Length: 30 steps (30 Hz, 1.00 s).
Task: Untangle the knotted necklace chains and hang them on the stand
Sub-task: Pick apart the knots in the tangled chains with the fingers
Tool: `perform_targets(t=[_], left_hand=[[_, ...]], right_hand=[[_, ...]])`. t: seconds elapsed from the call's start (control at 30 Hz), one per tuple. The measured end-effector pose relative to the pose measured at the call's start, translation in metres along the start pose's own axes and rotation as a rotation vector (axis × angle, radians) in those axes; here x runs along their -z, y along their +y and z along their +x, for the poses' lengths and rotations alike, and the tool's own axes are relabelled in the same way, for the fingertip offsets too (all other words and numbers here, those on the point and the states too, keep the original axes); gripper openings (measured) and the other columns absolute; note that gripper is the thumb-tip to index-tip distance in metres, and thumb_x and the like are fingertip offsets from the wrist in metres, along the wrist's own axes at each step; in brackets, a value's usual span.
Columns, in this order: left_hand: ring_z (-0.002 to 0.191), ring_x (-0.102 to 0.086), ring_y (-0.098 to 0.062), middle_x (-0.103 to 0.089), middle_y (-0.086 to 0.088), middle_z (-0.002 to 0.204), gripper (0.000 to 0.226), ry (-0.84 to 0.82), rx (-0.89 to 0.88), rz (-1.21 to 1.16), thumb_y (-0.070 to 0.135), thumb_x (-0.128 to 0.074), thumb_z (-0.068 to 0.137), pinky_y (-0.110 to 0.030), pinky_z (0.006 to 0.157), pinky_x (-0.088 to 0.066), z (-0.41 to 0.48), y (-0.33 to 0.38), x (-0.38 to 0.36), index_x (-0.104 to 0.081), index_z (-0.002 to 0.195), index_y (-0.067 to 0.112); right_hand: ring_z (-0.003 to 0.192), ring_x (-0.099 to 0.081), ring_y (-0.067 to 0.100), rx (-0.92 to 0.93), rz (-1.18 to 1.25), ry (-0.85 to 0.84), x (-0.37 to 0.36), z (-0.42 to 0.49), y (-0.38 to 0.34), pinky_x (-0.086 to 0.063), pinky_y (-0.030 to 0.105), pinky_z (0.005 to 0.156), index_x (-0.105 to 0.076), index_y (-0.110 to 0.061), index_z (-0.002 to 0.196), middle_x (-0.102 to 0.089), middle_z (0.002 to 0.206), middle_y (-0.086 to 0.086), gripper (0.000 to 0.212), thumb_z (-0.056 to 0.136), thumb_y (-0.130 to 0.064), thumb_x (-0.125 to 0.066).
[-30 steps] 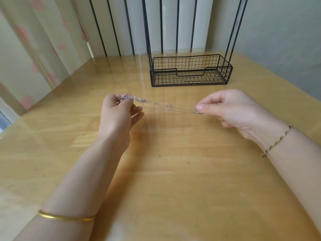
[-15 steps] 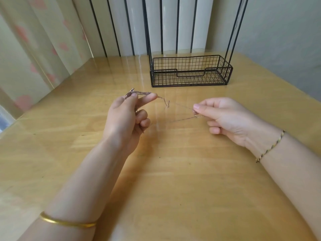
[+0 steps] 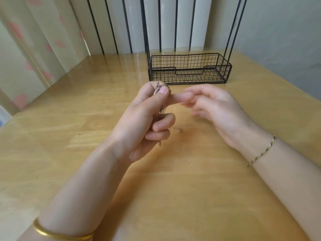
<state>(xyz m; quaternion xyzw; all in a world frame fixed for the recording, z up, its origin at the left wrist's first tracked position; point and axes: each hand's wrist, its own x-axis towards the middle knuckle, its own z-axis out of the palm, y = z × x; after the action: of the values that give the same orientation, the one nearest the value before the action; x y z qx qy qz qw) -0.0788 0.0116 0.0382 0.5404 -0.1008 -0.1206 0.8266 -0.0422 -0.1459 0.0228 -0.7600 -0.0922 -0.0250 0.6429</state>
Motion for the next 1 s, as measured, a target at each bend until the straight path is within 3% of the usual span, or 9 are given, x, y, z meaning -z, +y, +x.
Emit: perform_targets(t=[0.1, 0.23, 0.33, 0.43, 0.53, 0.63, 0.83, 0.93, 1.0], left_hand=[[0.036, -0.025, -0.001, -0.068, -0.009, 0.101, 0.012, -0.101, 0.05, -0.089, 0.023, -0.044, 0.09, -0.004, 0.028, -0.018, 0.0, 0.0, 0.001, -0.038, 0.08, 0.021], [0.034, -0.031, -0.001, -0.069, -0.01, 0.09, 0.011, -0.141, 0.085, -0.202, 0.023, -0.047, 0.087, -0.006, 0.024, -0.021, 0.0, 0.002, 0.003, -0.04, 0.08, 0.019], [0.035, -0.031, -0.002, -0.064, -0.004, 0.076, 0.012, 0.02, 0.039, -0.075, 0.022, -0.047, 0.089, -0.009, 0.026, -0.022, 0.002, 0.003, 0.005, -0.044, 0.079, 0.017], [0.041, -0.039, -0.007, -0.063, -0.003, 0.071, 0.016, 0.256, 0.008, 0.201, 0.018, -0.05, 0.094, -0.014, 0.034, -0.032, 0.006, -0.003, 0.011, -0.053, 0.079, 0.014], [0.055, -0.06, -0.014, -0.064, -0.006, 0.076, 0.013, 0.353, 0.011, 0.221, 0.017, -0.054, 0.094, -0.025, 0.049, -0.053, 0.006, -0.01, 0.012, -0.059, 0.084, 0.01], [0.064, -0.066, -0.019, -0.061, -0.01, 0.083, 0.013, 0.394, -0.011, 0.113, 0.016, -0.052, 0.095, -0.029, 0.055, -0.057, 0.006, -0.009, 0.012, -0.058, 0.086, 0.008], [0.08, -0.058, -0.018, -0.057, -0.003, 0.089, 0.016, 0.511, -0.001, 0.22, 0.023, -0.053, 0.095, -0.021, 0.044, -0.046, 0.008, -0.012, 0.015, -0.058, 0.082, 0.016], [0.074, -0.059, -0.016, -0.059, 0.0, 0.087, 0.016, 0.539, -0.019, 0.26, 0.025, -0.051, 0.096, -0.025, 0.052, -0.051, 0.009, -0.012, 0.016, -0.057, 0.083, 0.018], [0.067, -0.063, -0.012, -0.063, 0.002, 0.082, 0.016, 0.54, -0.039, 0.281, 0.026, -0.049, 0.097, -0.026, 0.061, -0.048, 0.01, -0.011, 0.016, -0.055, 0.083, 0.019]], right_hand=[[0.108, -0.06, 0.026, -0.072, 0.29, -0.182, -0.009, 0.0, 0.003, -0.047, 0.044, 0.099, -0.063, -0.009, 0.111, -0.065, 0.109, 0.013, 0.046, 0.07, 0.002, -0.046], [0.112, -0.057, 0.04, -0.109, 0.342, -0.361, -0.016, -0.005, 0.003, -0.043, 0.049, 0.102, -0.059, 0.002, 0.112, -0.062, 0.114, 0.026, 0.033, 0.08, -0.003, -0.054], [0.072, -0.065, 0.028, -0.132, 0.267, -0.22, -0.01, -0.004, -0.002, -0.055, 0.037, 0.076, -0.064, -0.005, 0.095, -0.065, 0.075, 0.013, 0.01, 0.087, -0.006, -0.058], [0.046, -0.046, 0.007, -0.078, 0.117, -0.018, 0.004, -0.003, -0.005, -0.045, 0.023, 0.049, -0.065, -0.013, 0.082, -0.049, 0.055, -0.005, 0.009, 0.086, -0.007, -0.061], [0.048, -0.043, 0.0, 0.029, -0.116, 0.09, 0.008, -0.002, -0.006, -0.036, 0.012, 0.045, -0.067, -0.019, 0.076, -0.053, 0.06, -0.008, 0.01, 0.083, -0.011, -0.066], [0.054, -0.046, -0.002, 0.121, -0.321, 0.136, 0.006, -0.002, -0.003, -0.039, 0.011, 0.054, -0.068, -0.023, 0.073, -0.059, 0.067, -0.007, 0.014, 0.08, -0.011, -0.07], [0.046, -0.047, -0.007, 0.045, -0.245, 0.11, 0.005, -0.004, -0.004, -0.034, 0.004, 0.046, -0.07, -0.017, 0.076, -0.057, 0.062, -0.008, 0.01, 0.078, -0.007, -0.071], [0.036, -0.041, 0.001, -0.045, -0.173, 0.078, 0.006, -0.005, -0.006, -0.03, 0.011, 0.036, -0.069, -0.014, 0.08, -0.058, 0.06, -0.006, 0.008, 0.081, -0.006, -0.067], [0.034, -0.039, 0.005, -0.129, -0.024, 0.016, 0.006, -0.006, -0.008, -0.024, 0.014, 0.031, -0.065, -0.011, 0.084, -0.067, 0.074, 0.001, 0.009, 0.086, -0.004, -0.061]])
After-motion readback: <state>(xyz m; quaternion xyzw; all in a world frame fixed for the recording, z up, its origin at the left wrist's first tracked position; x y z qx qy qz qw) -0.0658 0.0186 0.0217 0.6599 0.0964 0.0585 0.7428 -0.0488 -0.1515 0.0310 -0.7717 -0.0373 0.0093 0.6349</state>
